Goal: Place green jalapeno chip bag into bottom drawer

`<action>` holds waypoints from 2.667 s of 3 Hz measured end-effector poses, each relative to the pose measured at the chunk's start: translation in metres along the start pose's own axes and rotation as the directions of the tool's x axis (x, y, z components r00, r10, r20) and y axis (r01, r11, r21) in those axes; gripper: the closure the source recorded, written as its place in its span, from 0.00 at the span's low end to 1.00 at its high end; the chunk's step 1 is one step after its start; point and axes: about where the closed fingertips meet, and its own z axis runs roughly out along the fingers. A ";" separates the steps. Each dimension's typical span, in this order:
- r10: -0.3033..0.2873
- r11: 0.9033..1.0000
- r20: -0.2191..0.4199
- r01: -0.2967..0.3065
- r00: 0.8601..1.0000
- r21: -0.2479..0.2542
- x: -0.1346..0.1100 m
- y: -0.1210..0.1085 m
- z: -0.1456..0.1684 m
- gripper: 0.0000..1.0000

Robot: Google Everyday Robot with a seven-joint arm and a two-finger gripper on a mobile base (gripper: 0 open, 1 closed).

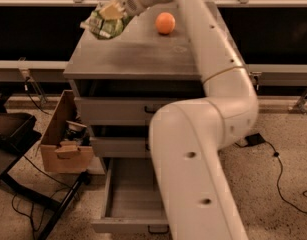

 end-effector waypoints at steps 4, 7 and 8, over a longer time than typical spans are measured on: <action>0.189 0.928 0.553 -0.331 0.812 0.169 -0.247 0.149 -0.349 1.00; 0.313 0.948 0.435 -0.307 0.844 -0.086 -0.273 0.341 -0.296 1.00; 0.303 0.952 0.429 -0.292 0.851 -0.094 -0.277 0.346 -0.289 1.00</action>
Offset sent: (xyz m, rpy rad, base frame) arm -0.3584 -0.1606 -0.0592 0.2866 0.2731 -0.4435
